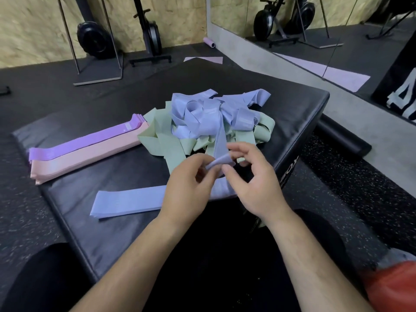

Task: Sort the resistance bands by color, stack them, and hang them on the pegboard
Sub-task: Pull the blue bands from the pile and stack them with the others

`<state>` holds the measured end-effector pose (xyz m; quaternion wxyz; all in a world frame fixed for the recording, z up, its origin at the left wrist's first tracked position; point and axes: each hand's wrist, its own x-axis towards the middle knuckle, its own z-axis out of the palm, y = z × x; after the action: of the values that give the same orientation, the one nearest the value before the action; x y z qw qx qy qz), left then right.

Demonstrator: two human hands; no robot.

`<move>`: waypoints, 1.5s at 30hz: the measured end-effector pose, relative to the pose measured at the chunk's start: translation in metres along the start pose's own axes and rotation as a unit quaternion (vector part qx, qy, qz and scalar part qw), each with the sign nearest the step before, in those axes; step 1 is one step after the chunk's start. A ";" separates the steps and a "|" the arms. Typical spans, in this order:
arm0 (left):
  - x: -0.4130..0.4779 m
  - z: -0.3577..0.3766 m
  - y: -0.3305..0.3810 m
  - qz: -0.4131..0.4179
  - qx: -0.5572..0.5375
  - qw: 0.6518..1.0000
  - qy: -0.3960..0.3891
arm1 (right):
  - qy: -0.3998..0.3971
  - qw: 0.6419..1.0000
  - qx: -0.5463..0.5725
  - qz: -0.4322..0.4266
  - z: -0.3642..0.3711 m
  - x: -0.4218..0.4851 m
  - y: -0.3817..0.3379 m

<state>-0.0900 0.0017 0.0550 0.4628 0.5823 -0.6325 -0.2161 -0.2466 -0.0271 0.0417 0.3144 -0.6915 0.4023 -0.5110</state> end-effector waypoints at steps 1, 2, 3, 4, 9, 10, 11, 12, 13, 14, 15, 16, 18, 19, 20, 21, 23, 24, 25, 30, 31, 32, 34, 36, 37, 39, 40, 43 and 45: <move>-0.003 -0.008 0.003 -0.034 -0.060 0.998 0.002 | -0.025 0.999 0.007 0.022 0.003 0.001 -0.001; -0.006 -0.015 0.004 -0.058 -0.108 0.992 0.008 | -0.051 0.998 0.002 0.035 0.006 0.003 -0.002; -0.009 -0.022 0.004 -0.072 -0.140 0.987 0.014 | -0.074 0.996 -0.011 0.037 0.009 0.006 -0.003; -0.012 -0.028 0.002 -0.082 -0.160 0.983 0.018 | -0.092 0.995 -0.020 0.031 0.012 0.010 -0.003; -0.025 -0.052 -0.012 -0.096 -0.212 0.972 0.028 | -0.143 0.984 -0.097 -0.038 0.038 0.021 -0.018; -0.027 -0.057 -0.014 -0.090 -0.208 0.973 0.037 | -0.154 0.979 -0.117 -0.058 0.043 0.022 -0.023; -0.027 -0.062 -0.018 -0.083 -0.197 0.976 0.046 | -0.164 0.975 -0.132 -0.072 0.047 0.023 -0.026; -0.028 -0.066 -0.022 -0.077 -0.184 0.978 0.054 | -0.177 0.971 -0.142 -0.076 0.051 0.024 -0.028; -0.028 -0.070 -0.027 -0.073 -0.172 0.981 0.060 | -0.190 0.968 -0.149 -0.071 0.053 0.025 -0.030; -0.028 -0.074 -0.031 -0.071 -0.162 0.982 0.065 | -0.204 0.964 -0.156 -0.063 0.056 0.027 -0.031; -0.028 -0.078 -0.036 -0.070 -0.155 0.983 0.071 | -0.215 0.961 -0.165 -0.058 0.058 0.029 -0.031; -0.027 -0.082 -0.039 -0.070 -0.152 0.983 0.076 | -0.226 0.955 -0.181 -0.056 0.061 0.033 -0.030; -0.025 -0.093 -0.046 -0.068 -0.156 0.981 0.094 | -0.249 0.940 -0.225 -0.055 0.067 0.042 -0.027; -0.024 -0.099 -0.050 -0.070 -0.158 0.979 0.111 | -0.260 0.931 -0.251 -0.053 0.068 0.047 -0.023; -0.023 -0.107 -0.055 -0.075 -0.159 0.976 0.131 | -0.269 0.922 -0.274 -0.049 0.069 0.052 -0.019; -0.022 -0.117 -0.061 -0.082 -0.163 0.972 0.150 | -0.277 0.913 -0.296 -0.040 0.070 0.057 -0.015; -0.020 -0.130 -0.070 -0.094 -0.178 0.964 0.175 | -0.277 0.902 -0.329 -0.026 0.064 0.067 -0.005; -0.019 -0.136 -0.076 -0.100 -0.186 0.960 0.186 | -0.275 0.897 -0.343 -0.032 0.063 0.072 -0.001; -0.018 -0.142 -0.080 -0.105 -0.189 0.957 0.195 | -0.273 0.893 -0.356 -0.042 0.062 0.077 0.001; -0.016 -0.155 -0.094 -0.117 -0.201 0.948 0.218 | -0.254 0.880 -0.401 -0.021 0.042 0.086 0.003; -0.017 -0.156 -0.097 -0.120 -0.203 0.947 0.219 | -0.245 0.879 -0.408 -0.006 0.035 0.086 0.005; -0.018 -0.156 -0.099 -0.121 -0.201 0.948 0.217 | -0.234 0.883 -0.407 0.000 0.029 0.086 0.007; -0.019 -0.155 -0.100 -0.120 -0.192 0.951 0.209 | -0.207 0.898 -0.387 0.006 0.019 0.084 0.007; -0.018 -0.155 -0.099 -0.120 -0.196 0.950 0.213 | -0.169 0.924 -0.341 0.027 0.015 0.080 0.001; -0.018 -0.155 -0.099 -0.124 -0.201 0.947 0.219 | -0.143 0.939 -0.310 0.037 0.013 0.077 -0.003; -0.017 -0.158 -0.099 -0.140 -0.224 0.936 0.231 | -0.081 0.964 -0.245 0.058 0.011 0.068 -0.010; -0.017 -0.160 -0.100 -0.150 -0.244 0.929 0.235 | -0.051 0.974 -0.209 0.071 0.010 0.061 -0.014; -0.022 -0.164 -0.098 -0.169 -0.270 0.920 0.230 | 0.016 0.989 -0.109 0.097 0.008 0.027 -0.020; -0.029 -0.164 -0.098 -0.184 -0.253 0.925 0.218 | 0.042 0.991 -0.078 0.096 0.009 0.005 -0.022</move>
<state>0.0972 0.0498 0.0442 0.6733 0.5842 -0.3224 -0.3184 -0.2324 -0.0205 0.0598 0.2900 -0.6502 0.5186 -0.4735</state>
